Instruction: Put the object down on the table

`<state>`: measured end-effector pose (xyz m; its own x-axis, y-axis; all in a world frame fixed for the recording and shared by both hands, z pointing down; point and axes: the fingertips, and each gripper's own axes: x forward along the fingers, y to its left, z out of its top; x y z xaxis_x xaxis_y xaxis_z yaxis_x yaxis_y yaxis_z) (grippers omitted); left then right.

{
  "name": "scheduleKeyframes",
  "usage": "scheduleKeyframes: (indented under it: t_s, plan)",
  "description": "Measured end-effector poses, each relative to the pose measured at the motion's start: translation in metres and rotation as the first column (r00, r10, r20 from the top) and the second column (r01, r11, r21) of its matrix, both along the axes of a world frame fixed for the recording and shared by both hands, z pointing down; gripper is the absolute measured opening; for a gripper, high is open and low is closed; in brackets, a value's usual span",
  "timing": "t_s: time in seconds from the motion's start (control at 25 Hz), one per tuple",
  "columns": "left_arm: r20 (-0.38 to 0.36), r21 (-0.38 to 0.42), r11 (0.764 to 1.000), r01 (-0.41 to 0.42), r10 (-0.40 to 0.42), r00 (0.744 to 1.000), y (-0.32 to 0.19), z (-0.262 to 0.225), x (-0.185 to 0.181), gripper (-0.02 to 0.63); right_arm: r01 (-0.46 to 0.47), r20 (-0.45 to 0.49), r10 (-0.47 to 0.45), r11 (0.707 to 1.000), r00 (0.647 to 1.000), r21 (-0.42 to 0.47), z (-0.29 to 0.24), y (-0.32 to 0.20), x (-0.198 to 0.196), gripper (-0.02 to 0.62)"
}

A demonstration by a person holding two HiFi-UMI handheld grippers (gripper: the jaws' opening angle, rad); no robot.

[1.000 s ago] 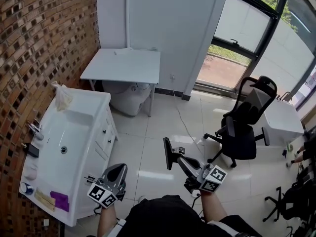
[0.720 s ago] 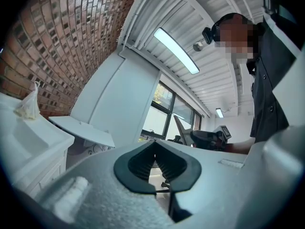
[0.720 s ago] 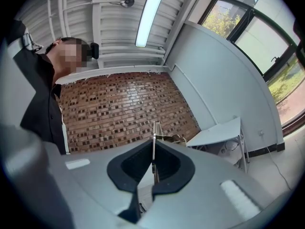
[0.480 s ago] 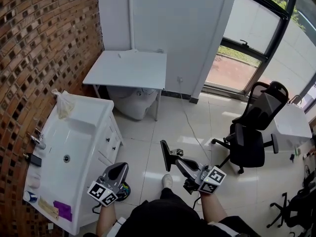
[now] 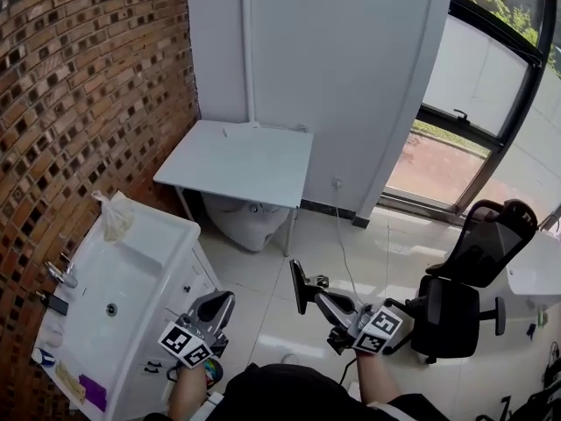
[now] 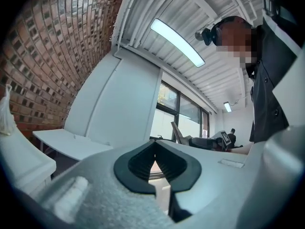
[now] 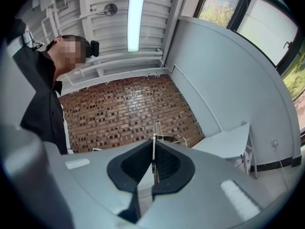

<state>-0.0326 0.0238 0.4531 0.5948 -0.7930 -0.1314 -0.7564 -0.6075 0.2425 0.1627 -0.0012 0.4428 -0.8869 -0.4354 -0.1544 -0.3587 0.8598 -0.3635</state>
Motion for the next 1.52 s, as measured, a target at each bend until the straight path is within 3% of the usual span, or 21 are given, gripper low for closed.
scheduleKeyframes:
  t_s: [0.24, 0.6, 1.0, 1.28, 1.52]
  plan:
    - [-0.017, -0.035, 0.999, -0.005, 0.004, 1.0, -0.051, 0.009, 0.029, 0.002, -0.003, -0.004, 0.003, 1.0, 1.0, -0.03, 0.015, -0.058, 0.032, 0.009]
    - [0.053, -0.11, 0.994, -0.029, 0.035, 0.998, -0.128, 0.052, 0.01, 0.002, -0.095, 0.001, 0.095, 0.992, 0.995, -0.083, 0.031, -0.135, 0.036, 0.009]
    - [0.048, 0.013, 0.995, -0.095, 0.095, 0.994, -0.285, 0.017, -0.045, 0.002, -0.132, -0.005, 0.132, 0.991, 0.991, 0.021, -0.005, -0.266, -0.037, 0.009]
    - [0.05, -0.002, 0.997, -0.08, 0.08, 0.996, -0.329, 0.025, -0.099, 0.002, -0.106, -0.022, 0.106, 0.994, 0.994, 0.01, 0.002, -0.314, -0.096, 0.009]
    - [0.044, -0.021, 0.997, -0.075, 0.076, 0.996, -0.365, 0.034, -0.11, 0.002, -0.07, -0.019, 0.069, 0.997, 0.997, -0.037, 0.012, -0.354, -0.114, 0.009]
